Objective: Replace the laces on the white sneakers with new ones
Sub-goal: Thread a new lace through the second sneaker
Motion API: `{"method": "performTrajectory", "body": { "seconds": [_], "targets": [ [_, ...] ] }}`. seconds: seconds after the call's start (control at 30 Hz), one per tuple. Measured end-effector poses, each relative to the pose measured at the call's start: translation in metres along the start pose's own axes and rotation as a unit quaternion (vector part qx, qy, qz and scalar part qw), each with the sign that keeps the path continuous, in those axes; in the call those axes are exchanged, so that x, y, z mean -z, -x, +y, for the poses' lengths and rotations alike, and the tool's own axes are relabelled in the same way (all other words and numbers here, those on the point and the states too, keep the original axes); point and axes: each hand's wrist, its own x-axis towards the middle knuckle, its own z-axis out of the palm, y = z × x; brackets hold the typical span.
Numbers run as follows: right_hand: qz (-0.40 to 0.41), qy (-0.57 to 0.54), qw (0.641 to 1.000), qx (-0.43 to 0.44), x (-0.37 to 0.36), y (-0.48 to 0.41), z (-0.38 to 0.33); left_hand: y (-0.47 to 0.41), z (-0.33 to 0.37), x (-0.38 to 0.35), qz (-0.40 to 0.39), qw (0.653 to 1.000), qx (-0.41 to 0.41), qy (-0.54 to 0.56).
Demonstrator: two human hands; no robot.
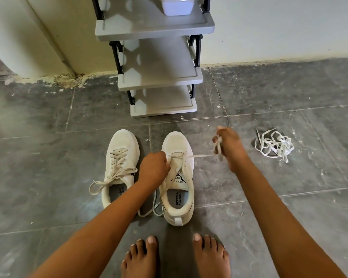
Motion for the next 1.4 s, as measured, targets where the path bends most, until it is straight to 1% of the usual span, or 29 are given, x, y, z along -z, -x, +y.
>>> {"method": "performTrajectory", "body": {
  "seconds": [0.03,0.07,0.13,0.17,0.2,0.23,0.33,0.37,0.43,0.5,0.57,0.63,0.7,0.8,0.87,0.9,0.93,0.97,1.0,1.03,1.07,1.1,1.13,1.2,1.23,1.27,1.33,1.37,1.4],
  "targets": [
    [-0.009,0.101,0.995,0.019,-0.002,-0.002,0.009,0.000,0.001,0.001,-0.002,1.000,0.000,-0.003],
    [-0.031,0.196,0.979,0.041,-0.004,-0.003,0.018,-0.001,0.001,0.001,-0.003,1.000,-0.001,-0.006],
    [-0.096,0.362,0.925,0.068,-0.010,-0.002,0.039,-0.001,0.001,0.001,-0.007,1.000,-0.003,-0.009],
    [-0.120,0.428,0.892,0.080,-0.013,-0.001,0.047,-0.001,0.002,0.001,-0.008,1.000,-0.003,-0.010],
    [-0.128,0.467,0.870,0.097,-0.015,0.000,0.052,-0.001,0.001,0.002,-0.008,1.000,-0.003,-0.011],
    [-0.121,0.473,0.865,0.113,-0.017,0.001,0.054,-0.001,0.001,0.002,-0.009,1.000,-0.004,-0.011],
    [-0.055,0.405,0.902,0.139,-0.016,-0.001,0.048,-0.001,0.001,0.003,-0.003,1.000,0.000,-0.002],
    [-0.039,0.401,0.903,0.149,-0.016,-0.002,0.047,0.000,0.001,0.004,-0.001,1.000,0.001,0.001],
    [-0.040,0.451,0.879,0.151,-0.019,-0.002,0.049,0.001,0.000,0.003,0.005,1.000,0.004,0.010],
    [-0.059,0.523,0.839,0.137,-0.020,-0.002,0.053,0.003,-0.002,0.003,0.010,0.999,0.004,0.035],
    [-0.059,0.555,0.819,0.135,-0.018,-0.002,0.053,0.004,-0.002,0.005,0.018,0.998,-0.023,0.063],
    [-0.054,0.567,0.808,0.149,-0.017,-0.002,0.049,0.005,-0.002,0.008,0.011,0.995,-0.073,0.069],
    [-0.055,0.553,0.814,0.168,-0.020,-0.001,0.044,0.006,0.000,0.011,-0.021,0.994,-0.100,0.025],
    [-0.080,0.504,0.840,0.185,-0.030,0.005,0.038,0.012,0.004,0.011,-0.068,0.986,-0.116,-0.099],
    [-0.109,0.472,0.852,0.198,-0.035,0.010,0.034,0.013,0.008,0.016,-0.071,0.983,-0.132,-0.102],
    [-0.130,0.455,0.857,0.205,-0.037,0.012,0.031,0.012,0.011,0.023,-0.076,0.986,-0.135,-0.065],
    [-0.161,0.435,0.862,0.207,-0.038,0.014,0.027,0.010,0.014,0.032,-0.089,0.989,-0.122,0.010],
    [-0.201,0.401,0.872,0.198,-0.040,0.016,0.022,0.008,0.016,0.043,-0.113,0.983,-0.087,0.119],
    [-0.246,0.356,0.885,0.171,-0.042,0.020,0.016,0.005,0.019,0.056,-0.145,0.959,-0.042,0.239],
    [-0.285,0.308,0.897,0.136,-0.045,0.023,0.011,0.002,0.020,0.068,-0.162,0.929,-0.003,0.333],
    [-0.312,0.275,0.903,0.103,-0.048,0.026,0.005,0.001,0.020,0.077,-0.167,0.906,0.026,0.389],
    [-0.325,0.267,0.903,0.088,-0.052,0.028,0.000,0.000,0.018,0.084,-0.160,0.891,0.043,0.422],
    [-0.327,0.282,0.898,0.091,-0.055,0.029,-0.005,-0.002,0.015,0.089,-0.146,0.884,0.051,0.441],
    [-0.309,0.308,0.891,0.128,-0.060,0.030,-0.017,-0.005,0.011,0.095,-0.110,0.887,0.047,0.447],
    [-0.286,0.288,0.903,0.142,-0.061,0.030,-0.022,-0.006,0.009,0.095,-0.096,0.887,0.045,0.449],
    [-0.244,0.242,0.928,0.145,-0.061,0.028,-0.026,-0.008,0.005,0.095,-0.090,0.885,0.047,0.455],
    [-0.116,0.098,0.982,0.111,-0.054,0.018,-0.033,-0.009,-0.005,0.094,-0.097,0.881,0.047,0.460],
    [-0.053,0.030,0.994,0.087,-0.048,0.011,-0.033,-0.009,-0.011,0.092,-0.105,0.880,0.045,0.460],
    [0.003,-0.026,0.998,0.064,-0.041,0.005,-0.031,-0.009,-0.017,0.089,-0.109,0.880,0.048,0.459]
  ]
}}
